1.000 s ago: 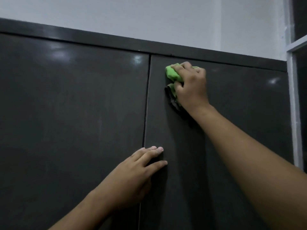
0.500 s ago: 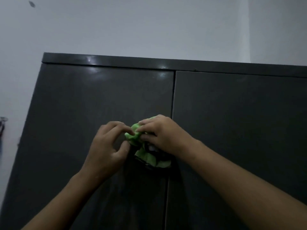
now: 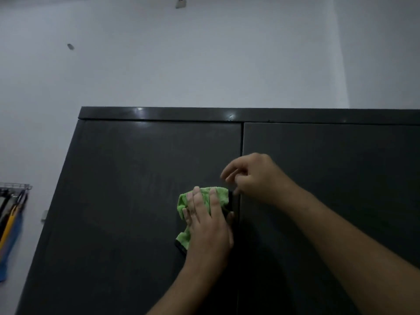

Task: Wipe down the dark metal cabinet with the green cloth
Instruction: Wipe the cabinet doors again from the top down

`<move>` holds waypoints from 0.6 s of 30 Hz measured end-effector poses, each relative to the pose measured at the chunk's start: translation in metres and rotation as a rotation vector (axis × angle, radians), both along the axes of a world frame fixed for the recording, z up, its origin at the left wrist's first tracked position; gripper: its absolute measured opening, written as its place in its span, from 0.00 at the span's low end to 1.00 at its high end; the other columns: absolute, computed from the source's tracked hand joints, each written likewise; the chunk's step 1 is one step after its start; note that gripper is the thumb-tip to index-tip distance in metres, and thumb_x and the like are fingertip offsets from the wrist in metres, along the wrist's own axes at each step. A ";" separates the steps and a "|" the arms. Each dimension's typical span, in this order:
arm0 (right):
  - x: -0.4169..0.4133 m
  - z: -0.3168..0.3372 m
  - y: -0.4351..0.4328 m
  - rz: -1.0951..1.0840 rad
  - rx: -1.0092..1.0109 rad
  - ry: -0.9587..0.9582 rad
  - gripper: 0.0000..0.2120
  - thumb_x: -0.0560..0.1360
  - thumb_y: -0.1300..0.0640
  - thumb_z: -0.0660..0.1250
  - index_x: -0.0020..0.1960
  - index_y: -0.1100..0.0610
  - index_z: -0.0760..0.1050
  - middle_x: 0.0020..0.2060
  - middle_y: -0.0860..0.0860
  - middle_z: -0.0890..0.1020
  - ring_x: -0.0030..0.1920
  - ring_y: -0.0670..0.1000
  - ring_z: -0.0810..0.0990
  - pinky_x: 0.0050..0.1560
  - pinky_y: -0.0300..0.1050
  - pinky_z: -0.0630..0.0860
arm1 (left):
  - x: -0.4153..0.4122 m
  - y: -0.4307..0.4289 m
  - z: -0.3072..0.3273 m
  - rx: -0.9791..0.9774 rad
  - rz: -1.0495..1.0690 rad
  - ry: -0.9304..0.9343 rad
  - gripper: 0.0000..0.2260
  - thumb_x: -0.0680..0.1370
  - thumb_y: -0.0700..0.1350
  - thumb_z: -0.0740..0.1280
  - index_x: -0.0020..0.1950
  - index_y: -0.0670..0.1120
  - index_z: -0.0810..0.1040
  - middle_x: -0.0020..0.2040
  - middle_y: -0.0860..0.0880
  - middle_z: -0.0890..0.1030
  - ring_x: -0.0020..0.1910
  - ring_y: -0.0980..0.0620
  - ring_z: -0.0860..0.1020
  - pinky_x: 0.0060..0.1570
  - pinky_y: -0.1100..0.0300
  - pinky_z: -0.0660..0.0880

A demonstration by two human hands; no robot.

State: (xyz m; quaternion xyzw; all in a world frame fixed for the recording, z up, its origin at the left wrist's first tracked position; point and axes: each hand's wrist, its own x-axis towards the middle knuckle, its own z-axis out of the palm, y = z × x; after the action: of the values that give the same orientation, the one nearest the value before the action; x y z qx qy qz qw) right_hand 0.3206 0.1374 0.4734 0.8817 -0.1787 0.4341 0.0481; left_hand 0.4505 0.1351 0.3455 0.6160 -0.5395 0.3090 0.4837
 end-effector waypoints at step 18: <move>-0.024 0.011 -0.083 -0.301 -0.618 -0.057 0.28 0.71 0.48 0.55 0.70 0.47 0.73 0.70 0.54 0.69 0.74 0.57 0.64 0.78 0.61 0.52 | 0.049 -0.007 0.195 -0.430 0.156 -0.150 0.14 0.80 0.54 0.60 0.65 0.55 0.74 0.67 0.42 0.63 0.66 0.40 0.59 0.66 0.42 0.61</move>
State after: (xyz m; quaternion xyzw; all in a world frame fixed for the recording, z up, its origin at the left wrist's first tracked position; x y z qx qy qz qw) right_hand 0.2964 0.0540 0.4848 0.7768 -0.1680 0.4801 0.3714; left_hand 0.4998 0.1277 0.5408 0.5142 -0.4463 0.4981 0.5370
